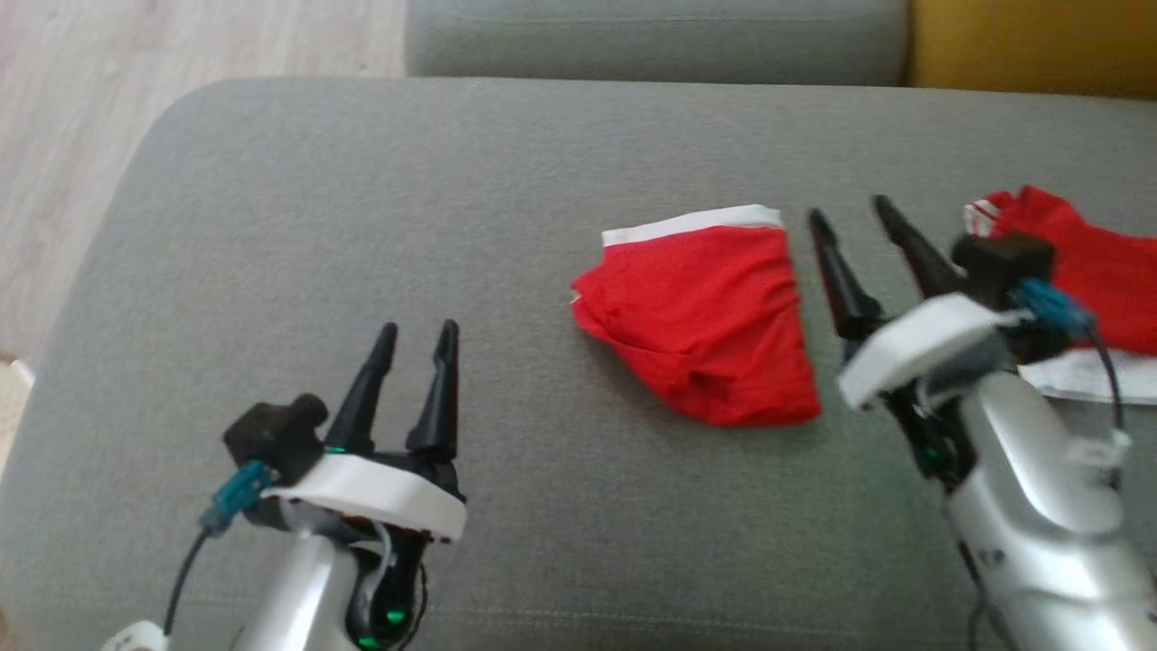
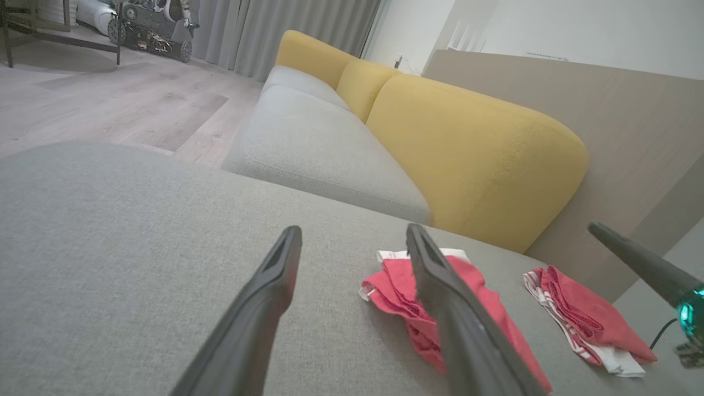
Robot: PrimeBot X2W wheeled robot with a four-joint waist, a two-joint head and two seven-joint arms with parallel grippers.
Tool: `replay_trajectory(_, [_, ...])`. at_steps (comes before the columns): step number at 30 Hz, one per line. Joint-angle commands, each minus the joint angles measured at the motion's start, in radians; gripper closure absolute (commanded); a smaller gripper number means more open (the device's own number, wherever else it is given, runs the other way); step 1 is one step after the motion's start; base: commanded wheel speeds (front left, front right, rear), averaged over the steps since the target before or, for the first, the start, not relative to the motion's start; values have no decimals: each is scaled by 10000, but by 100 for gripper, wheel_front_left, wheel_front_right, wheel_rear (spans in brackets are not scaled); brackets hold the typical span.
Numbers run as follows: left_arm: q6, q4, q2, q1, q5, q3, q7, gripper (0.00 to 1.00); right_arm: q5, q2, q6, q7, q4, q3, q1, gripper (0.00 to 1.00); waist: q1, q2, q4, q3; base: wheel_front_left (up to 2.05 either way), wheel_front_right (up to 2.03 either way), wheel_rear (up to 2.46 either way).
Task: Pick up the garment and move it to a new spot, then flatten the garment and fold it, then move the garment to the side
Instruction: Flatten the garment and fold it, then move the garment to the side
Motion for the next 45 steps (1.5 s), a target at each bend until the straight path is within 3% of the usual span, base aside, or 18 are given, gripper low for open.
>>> replay_trajectory(1, [6,-387,76,-237,94,414,-122,0,-289,-19,-9,-139,-474,48,85,0,0,0,-202,-74,0,0,0])
replay_trajectory(8, [75,-690,76,-134,197,653,-122,0,-1940,-120,-9,-733,-1760,-1347,1489,0,0,0,-583,-48,0,0,0])
replay_trajectory(14, [79,-924,76,163,522,850,-122,0,-2883,436,-9,-1051,-2280,-2317,2666,0,0,0,-695,-35,0,0,0])
replay_trajectory(23, [107,-1353,76,569,881,925,-122,0,-3440,851,-9,-1124,-2528,-2646,3053,0,0,0,-716,39,0,0,0])
replay_trajectory(29, [99,-1422,76,418,913,825,-122,0,-3437,959,-9,-995,-2586,-2556,2889,0,0,0,-552,255,0,0,0])
replay_trajectory(34, [48,-1407,76,192,882,628,-122,0,-2715,1007,-9,-507,-2278,-2211,2255,0,0,0,-262,709,0,0,0])
replay_trajectory(45, [14,-1185,76,-260,789,287,-122,0,-1328,767,-9,447,-220,-1762,634,0,0,0,582,1514,0,0,0])
